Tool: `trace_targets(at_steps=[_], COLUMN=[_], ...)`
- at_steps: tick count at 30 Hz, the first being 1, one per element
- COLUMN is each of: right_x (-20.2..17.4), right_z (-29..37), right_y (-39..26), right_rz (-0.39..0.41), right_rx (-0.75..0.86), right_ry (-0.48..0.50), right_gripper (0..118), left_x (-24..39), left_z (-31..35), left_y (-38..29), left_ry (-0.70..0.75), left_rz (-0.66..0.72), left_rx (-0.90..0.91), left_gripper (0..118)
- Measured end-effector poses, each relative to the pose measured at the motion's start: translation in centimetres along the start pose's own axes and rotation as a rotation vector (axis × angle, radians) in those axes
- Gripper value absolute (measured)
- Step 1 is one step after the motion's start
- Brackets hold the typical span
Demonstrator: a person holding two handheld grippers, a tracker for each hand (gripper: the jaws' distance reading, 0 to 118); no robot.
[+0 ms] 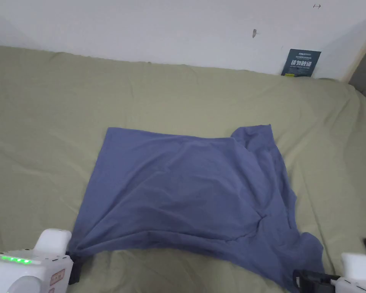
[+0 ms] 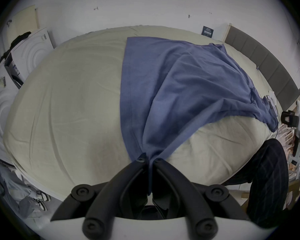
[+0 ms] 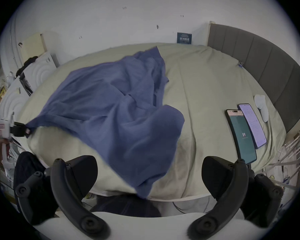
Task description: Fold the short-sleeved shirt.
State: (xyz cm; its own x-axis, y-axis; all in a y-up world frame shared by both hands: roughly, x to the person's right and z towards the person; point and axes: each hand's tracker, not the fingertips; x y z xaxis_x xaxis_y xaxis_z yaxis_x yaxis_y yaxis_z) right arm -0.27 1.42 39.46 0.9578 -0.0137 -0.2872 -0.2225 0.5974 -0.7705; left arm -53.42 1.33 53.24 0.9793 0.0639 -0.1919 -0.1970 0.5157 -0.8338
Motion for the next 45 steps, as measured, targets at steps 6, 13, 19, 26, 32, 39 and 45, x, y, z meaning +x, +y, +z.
trace_targets(at_steps=[6,13,19,26,32,39,45], right_x=[1.1,0.6,0.9,1.7,1.9,1.4,0.7], right_z=[-3.7,0.2,4.1,1.4,-7.9,-15.1,-9.8], right_y=[-1.0,0.1,6.3,16.7,23.4,24.3,21.7], right_rz=[-0.048,-0.061,-0.045,-0.046,-0.133,-0.155,-0.075], right_rx=[-0.112,-0.033,0.034,0.033,-0.122,-0.202,0.065], right_ry=[0.089,0.134,0.195,0.251,0.229,0.150,0.203], right_gripper=[2,2,2,2,2,7,118], left_x=[-0.1,-1.0,-1.3,-1.3,-2.2,-2.1,-2.5], left_z=[0.3,2.3,4.8,1.2,-6.9,-12.1,-6.7], left_y=[0.1,1.1,5.4,13.4,20.0,22.3,18.6], left_ry=[-0.014,-0.001,-0.016,-0.028,-0.022,0.009,-0.062], left_rz=[0.014,-0.011,-0.028,-0.049,0.044,0.146,0.182], left_rx=[0.008,0.047,0.115,0.090,-0.084,-0.160,0.064], left_gripper=[0,0,0,0,0,0,111])
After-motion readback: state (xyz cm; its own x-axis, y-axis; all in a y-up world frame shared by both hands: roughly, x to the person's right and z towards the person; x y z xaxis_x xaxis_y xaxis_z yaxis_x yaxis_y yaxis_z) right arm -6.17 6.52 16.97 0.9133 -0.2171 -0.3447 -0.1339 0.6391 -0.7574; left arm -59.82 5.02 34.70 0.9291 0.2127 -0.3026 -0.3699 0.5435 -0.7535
